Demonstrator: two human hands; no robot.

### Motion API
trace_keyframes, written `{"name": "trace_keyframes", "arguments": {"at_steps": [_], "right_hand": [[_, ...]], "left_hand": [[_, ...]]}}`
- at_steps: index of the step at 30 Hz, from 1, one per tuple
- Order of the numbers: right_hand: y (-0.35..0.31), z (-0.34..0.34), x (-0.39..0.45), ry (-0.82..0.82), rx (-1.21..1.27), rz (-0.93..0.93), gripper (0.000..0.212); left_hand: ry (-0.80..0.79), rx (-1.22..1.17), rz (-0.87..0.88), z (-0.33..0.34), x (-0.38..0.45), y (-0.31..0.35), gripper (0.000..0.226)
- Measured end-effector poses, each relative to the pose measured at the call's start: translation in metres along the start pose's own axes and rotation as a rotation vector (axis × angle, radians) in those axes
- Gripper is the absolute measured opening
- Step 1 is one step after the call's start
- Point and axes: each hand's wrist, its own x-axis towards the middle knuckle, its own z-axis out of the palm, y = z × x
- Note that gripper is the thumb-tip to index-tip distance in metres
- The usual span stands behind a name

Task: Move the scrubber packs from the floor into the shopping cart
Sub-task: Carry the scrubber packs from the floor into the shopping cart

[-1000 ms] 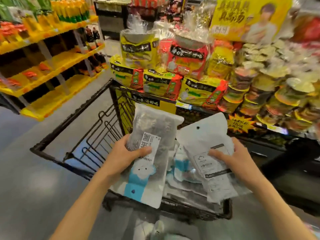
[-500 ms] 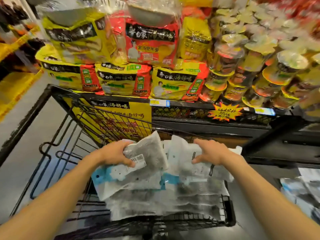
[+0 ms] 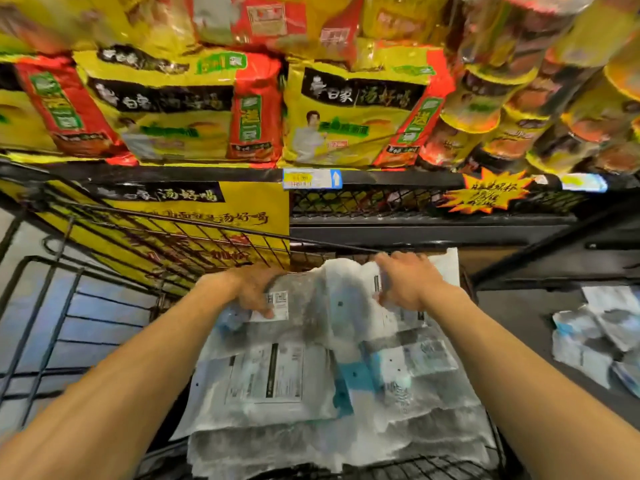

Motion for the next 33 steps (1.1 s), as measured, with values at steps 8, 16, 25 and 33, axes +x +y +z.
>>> {"name": "trace_keyframes", "arguments": {"at_steps": [8,16,25,33], "right_hand": [[-0.013,0.025,-0.040,0.169,0.307,0.117,0.091],[0.026,-0.003,-0.165,0.282,0.466,0.192,0.072],[0.203,-0.036,-0.382,0.672,0.653,0.436,0.069],[0.375,0.058,-0.590,0.748,0.735,0.833,0.094]], "left_hand": [[0.445,-0.094,0.090,0.040,-0.041,0.035,0.080],[0.509,0.125,0.181,0.009,-0.116,0.129,0.078],[0.638,0.358,0.630,-0.058,-0.143,0.410,0.086],[0.637,0.542,0.957,-0.008,-0.161,0.699,0.084]]}}
